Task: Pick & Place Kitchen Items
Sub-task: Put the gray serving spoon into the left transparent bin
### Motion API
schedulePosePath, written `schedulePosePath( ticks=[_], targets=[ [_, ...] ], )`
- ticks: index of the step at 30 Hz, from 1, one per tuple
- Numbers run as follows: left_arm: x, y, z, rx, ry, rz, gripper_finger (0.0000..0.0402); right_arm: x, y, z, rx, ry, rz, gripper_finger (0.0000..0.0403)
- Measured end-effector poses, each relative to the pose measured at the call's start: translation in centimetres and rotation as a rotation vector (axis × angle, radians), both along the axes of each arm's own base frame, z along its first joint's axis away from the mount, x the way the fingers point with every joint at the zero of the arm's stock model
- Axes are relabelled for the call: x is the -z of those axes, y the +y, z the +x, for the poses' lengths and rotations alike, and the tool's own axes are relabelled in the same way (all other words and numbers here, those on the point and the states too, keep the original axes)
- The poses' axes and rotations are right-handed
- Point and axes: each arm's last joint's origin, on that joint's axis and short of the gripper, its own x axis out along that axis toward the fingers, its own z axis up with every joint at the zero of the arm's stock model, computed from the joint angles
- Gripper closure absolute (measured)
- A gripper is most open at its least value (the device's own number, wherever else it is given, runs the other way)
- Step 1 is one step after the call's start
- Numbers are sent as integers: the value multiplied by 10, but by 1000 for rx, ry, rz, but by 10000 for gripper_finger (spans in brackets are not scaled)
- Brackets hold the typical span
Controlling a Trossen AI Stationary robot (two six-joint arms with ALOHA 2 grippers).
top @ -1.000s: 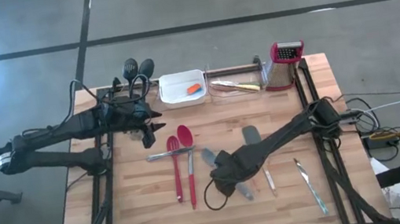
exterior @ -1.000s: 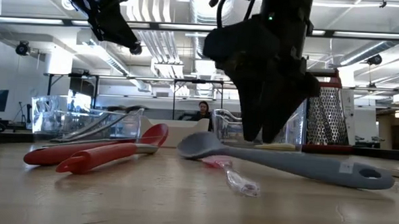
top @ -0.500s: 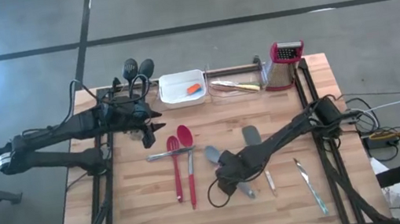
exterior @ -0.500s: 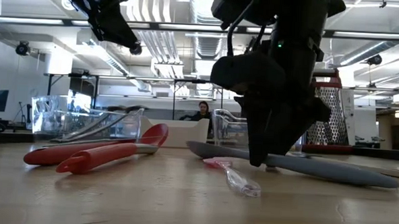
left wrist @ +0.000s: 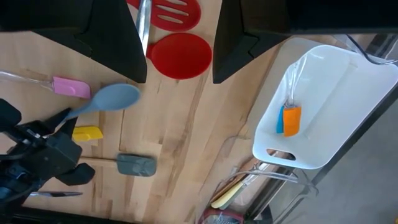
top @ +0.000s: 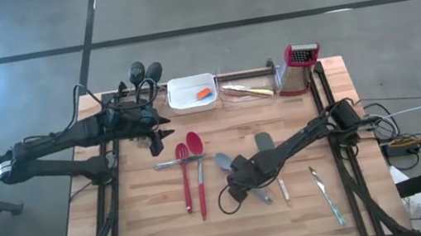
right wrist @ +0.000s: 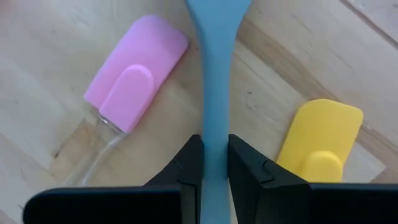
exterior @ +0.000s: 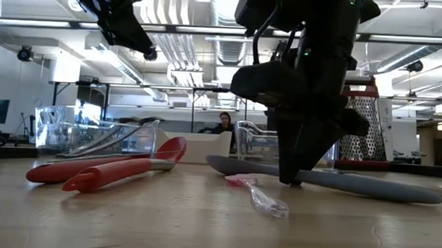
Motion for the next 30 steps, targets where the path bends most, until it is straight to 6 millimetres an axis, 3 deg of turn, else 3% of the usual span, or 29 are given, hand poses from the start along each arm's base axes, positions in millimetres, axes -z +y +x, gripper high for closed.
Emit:
schedulePosePath(
  ticks=[7,13,22,30],
  targets=[
    [0,0,0,0,0,0,213,-17,0,6,24,-31,-16,363],
    [0,0,0,0,-1,0,213,-56,-3,7,6,-136,-76,363],
    [0,0,2,-11,-38,-8,213,-117,-4,-19,-7,-309,-319,363],
    [27,2,18,15,-335,-17,213,-157,-12,-41,16,-426,-622,363]
  ],
)
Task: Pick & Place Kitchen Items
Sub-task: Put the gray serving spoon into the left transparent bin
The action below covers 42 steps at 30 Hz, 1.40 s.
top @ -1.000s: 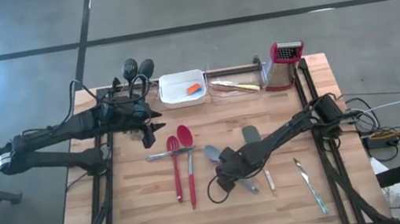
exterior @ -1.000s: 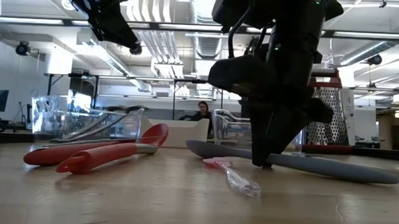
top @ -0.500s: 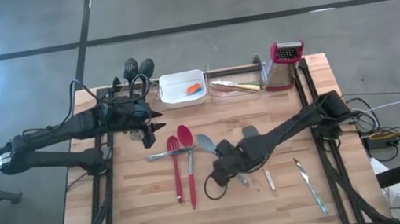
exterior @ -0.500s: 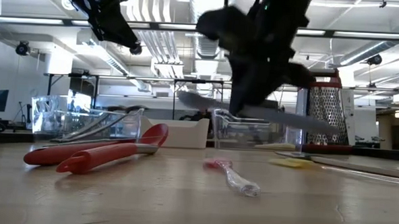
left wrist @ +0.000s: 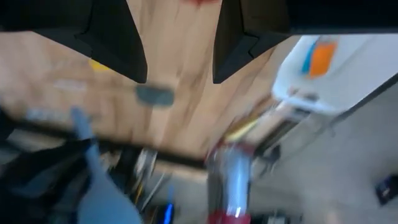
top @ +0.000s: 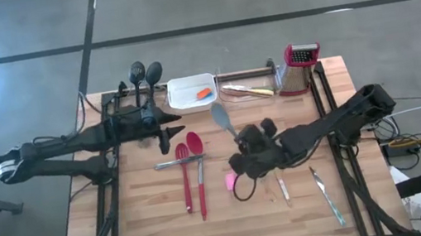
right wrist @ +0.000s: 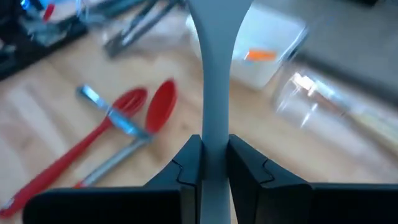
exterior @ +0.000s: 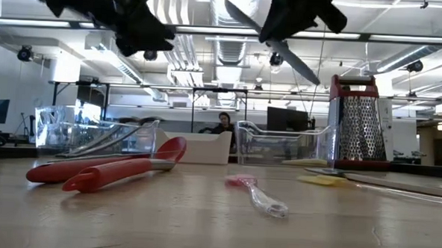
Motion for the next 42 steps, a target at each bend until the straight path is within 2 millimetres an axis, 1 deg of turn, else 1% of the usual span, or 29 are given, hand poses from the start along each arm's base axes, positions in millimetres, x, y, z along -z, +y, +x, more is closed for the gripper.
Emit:
schedulePosePath(
  ticks=[5,8,10,13,16,21,25,30,36,42],
  targets=[
    [17,-3,-1,70,-283,-22,213,-21,-3,-5,-20,-56,-113,363],
    [25,-5,-6,104,-397,-33,213,-28,-3,-2,-65,-66,-163,363],
    [28,-6,-8,108,-427,-50,213,-32,-2,1,-98,-76,-190,363],
    [34,-7,-8,120,-409,-77,213,-39,-1,7,-160,-106,-218,363],
    [35,-12,-3,207,-402,-74,213,-46,-2,15,-257,-149,-224,363],
    [28,-25,14,313,-422,35,213,-59,-12,30,-401,-257,-234,363],
    [23,-32,33,359,-417,101,213,-63,-19,33,-426,-283,-256,363],
    [11,-31,58,366,-424,124,213,-64,-20,34,-451,-288,-252,363],
    [4,-29,86,390,-419,125,213,-63,-20,34,-456,-282,-260,363],
    [4,-30,101,464,-405,117,213,-63,-18,33,-465,-270,-265,363]
  ],
)
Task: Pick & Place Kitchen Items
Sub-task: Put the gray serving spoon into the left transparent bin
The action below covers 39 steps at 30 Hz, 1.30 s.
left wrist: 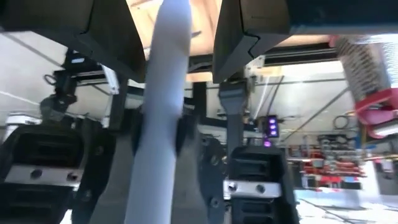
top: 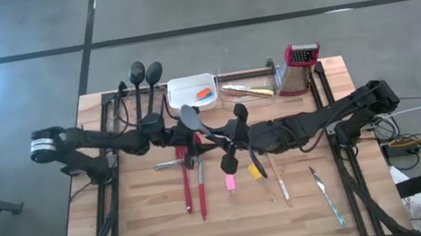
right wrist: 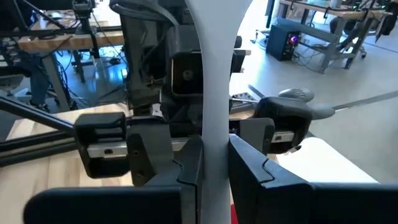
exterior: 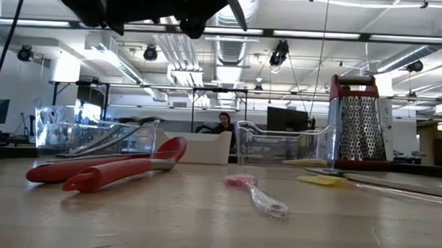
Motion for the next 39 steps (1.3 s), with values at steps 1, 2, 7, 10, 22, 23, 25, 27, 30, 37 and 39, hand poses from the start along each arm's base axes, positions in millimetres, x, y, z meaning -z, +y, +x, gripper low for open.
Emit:
schedulePosePath(
  ticks=[1,2,7,10,22,23,25,27,30,37,39],
  targets=[
    [-1,0,1,12,-4,-2,213,0,0,0,0,2,0,363],
    [-2,-1,2,18,-9,-4,213,0,0,0,0,2,-1,363],
    [-7,-1,5,25,-20,-4,218,0,0,0,-1,4,-7,363],
    [-7,-1,5,25,-23,-3,241,0,0,0,-1,5,-7,363],
    [-6,-1,5,38,-10,-7,326,0,0,0,-15,6,-2,363],
    [-6,-1,5,38,-6,-9,326,0,0,0,-15,6,-1,363],
    [-6,-2,4,40,4,-15,326,1,0,0,-13,6,6,363],
    [-6,-2,3,38,20,-20,326,-1,0,-2,-19,6,14,353],
    [-8,-1,-4,35,77,-32,326,-5,0,-11,-24,49,22,309],
    [-25,2,-41,-158,225,17,326,-1,-7,-39,55,232,121,238],
    [-27,5,-56,-289,294,36,326,4,-8,-45,90,282,146,231]
  ],
)
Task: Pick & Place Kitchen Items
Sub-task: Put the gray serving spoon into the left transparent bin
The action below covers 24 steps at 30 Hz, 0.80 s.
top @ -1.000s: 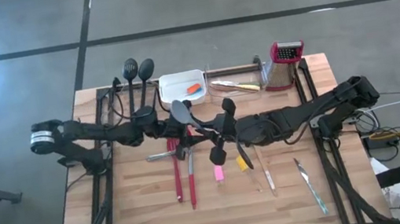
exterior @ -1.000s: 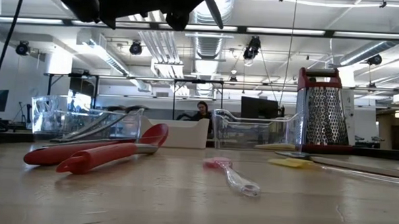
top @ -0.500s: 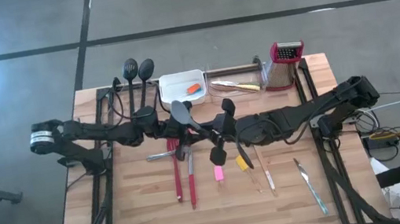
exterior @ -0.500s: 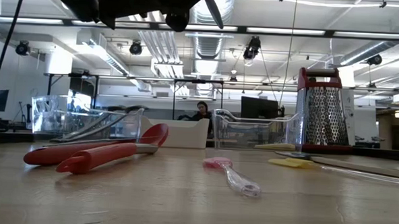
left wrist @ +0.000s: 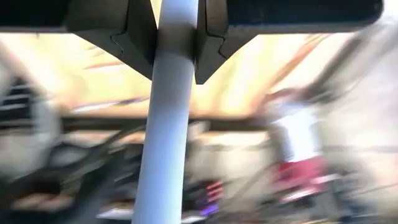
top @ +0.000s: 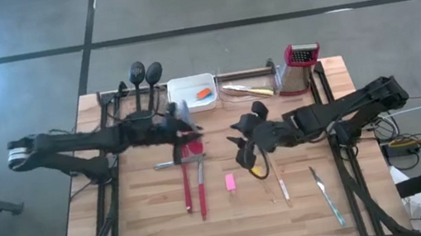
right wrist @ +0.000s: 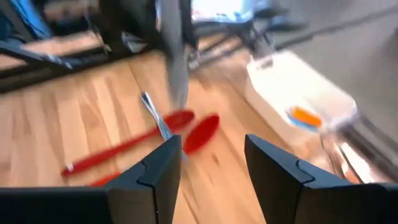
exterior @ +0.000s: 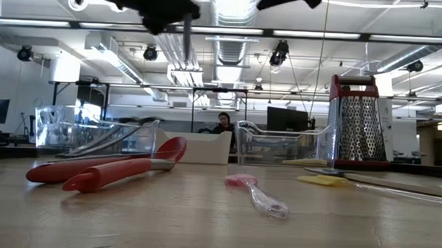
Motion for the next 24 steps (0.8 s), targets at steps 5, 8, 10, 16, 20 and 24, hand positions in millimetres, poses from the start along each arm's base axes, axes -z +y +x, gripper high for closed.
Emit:
schedulePosePath(
  ticks=[5,8,10,16,20,24],
  targets=[
    [-4,11,-40,-359,148,58,326,16,-1,-4,39,101,18,225],
    [-4,20,-58,-515,184,17,326,25,0,-1,45,119,9,226],
    [-4,27,-67,-596,191,-24,326,30,-1,0,63,111,-4,228],
    [4,54,-85,-811,261,-110,326,40,-1,1,78,132,-24,238],
    [16,76,-97,-963,364,-171,326,40,-1,1,78,134,-26,244],
    [25,94,-105,-1011,409,-279,326,40,-1,0,79,135,-28,249]
  ],
)
